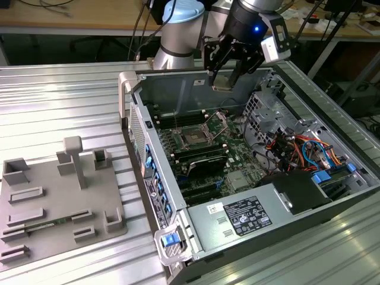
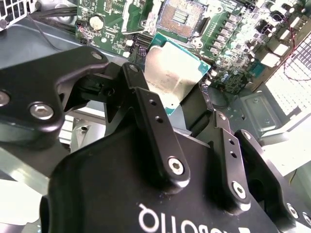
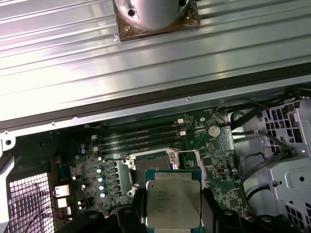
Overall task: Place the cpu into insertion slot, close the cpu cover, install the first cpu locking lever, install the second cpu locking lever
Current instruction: 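Place the cpu into insertion slot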
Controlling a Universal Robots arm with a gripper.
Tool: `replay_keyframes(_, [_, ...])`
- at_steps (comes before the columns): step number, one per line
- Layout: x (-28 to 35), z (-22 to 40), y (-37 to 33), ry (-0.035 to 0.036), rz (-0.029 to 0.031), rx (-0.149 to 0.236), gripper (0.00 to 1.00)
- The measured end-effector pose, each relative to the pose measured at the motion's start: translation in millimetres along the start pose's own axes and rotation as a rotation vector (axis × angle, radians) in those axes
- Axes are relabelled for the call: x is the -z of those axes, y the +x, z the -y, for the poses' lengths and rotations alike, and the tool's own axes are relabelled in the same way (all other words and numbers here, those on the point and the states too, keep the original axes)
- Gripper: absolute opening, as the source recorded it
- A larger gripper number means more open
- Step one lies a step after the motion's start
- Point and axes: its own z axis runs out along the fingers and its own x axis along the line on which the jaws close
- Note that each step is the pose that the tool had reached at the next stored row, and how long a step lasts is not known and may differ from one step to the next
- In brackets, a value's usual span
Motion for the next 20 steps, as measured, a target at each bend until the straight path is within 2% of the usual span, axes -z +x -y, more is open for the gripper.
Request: replay_keyframes(20, [-2.4, 1.3, 5.2, -0.0015, 0.0069, -0.085, 0.55])
